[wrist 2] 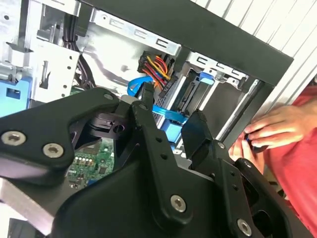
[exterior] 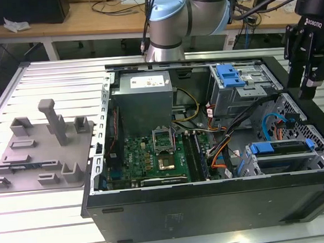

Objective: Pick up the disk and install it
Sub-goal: 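Insert the first disk wire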

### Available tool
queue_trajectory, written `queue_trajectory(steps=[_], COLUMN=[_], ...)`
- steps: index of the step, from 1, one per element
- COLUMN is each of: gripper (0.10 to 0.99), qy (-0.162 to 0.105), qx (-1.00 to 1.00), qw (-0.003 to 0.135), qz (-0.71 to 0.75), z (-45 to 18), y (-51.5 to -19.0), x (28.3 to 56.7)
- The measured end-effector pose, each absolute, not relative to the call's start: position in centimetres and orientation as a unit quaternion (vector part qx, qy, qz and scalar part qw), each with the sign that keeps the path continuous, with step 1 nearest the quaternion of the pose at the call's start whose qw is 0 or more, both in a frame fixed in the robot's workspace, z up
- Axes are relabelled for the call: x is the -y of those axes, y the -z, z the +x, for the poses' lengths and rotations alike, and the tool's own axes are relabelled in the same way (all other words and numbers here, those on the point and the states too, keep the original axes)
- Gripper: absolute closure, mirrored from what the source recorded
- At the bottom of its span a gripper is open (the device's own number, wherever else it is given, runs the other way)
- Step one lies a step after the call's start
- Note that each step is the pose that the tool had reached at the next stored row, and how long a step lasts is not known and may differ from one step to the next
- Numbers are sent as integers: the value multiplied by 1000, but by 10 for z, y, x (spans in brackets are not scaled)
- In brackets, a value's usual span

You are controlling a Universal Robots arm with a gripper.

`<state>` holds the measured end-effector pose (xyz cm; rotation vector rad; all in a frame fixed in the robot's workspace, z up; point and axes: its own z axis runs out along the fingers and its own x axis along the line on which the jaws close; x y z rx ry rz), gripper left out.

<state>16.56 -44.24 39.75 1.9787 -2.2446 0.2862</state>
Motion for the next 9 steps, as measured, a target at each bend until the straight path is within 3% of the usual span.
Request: queue_trajectory(steps=[9], gripper=[580], qy=[-88], qx=[762], qw=[88], qz=[636], z=[178], y=[-392], x=[442])
